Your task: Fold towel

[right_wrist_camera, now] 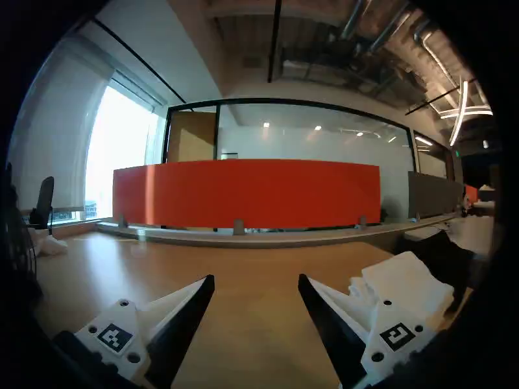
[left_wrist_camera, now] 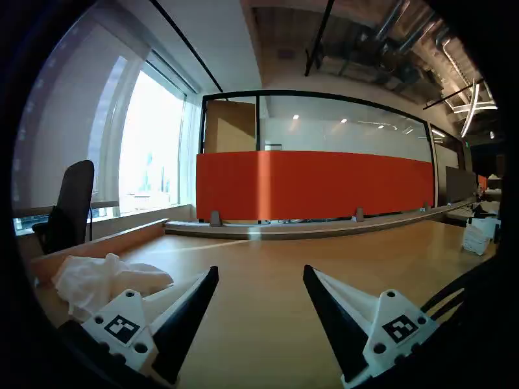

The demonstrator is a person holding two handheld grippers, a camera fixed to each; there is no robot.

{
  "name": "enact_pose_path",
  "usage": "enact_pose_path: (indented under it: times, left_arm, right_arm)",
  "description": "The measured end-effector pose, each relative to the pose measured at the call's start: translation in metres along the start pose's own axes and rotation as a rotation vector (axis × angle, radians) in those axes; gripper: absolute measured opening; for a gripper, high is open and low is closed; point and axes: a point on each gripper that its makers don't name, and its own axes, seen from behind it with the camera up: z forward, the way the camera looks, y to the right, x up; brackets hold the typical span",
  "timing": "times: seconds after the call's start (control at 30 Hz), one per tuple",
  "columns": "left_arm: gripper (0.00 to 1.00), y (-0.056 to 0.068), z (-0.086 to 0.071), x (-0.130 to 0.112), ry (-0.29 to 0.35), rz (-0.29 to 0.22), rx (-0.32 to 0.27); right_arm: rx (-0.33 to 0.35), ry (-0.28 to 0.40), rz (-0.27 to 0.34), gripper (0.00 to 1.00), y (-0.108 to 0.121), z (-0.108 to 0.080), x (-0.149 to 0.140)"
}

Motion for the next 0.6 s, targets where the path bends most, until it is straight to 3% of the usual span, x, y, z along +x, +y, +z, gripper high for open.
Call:
enact_pose_path:
  times: [0.6]
  left_arm:
    - [0.97, -0.0017, -0.0031, 0.0064, -0.002, 0.001, 0.000]
  right_arm:
    - [0.000, 0.000, 0.000, 1.00, -0.0003, 0.0004, -0.0008]
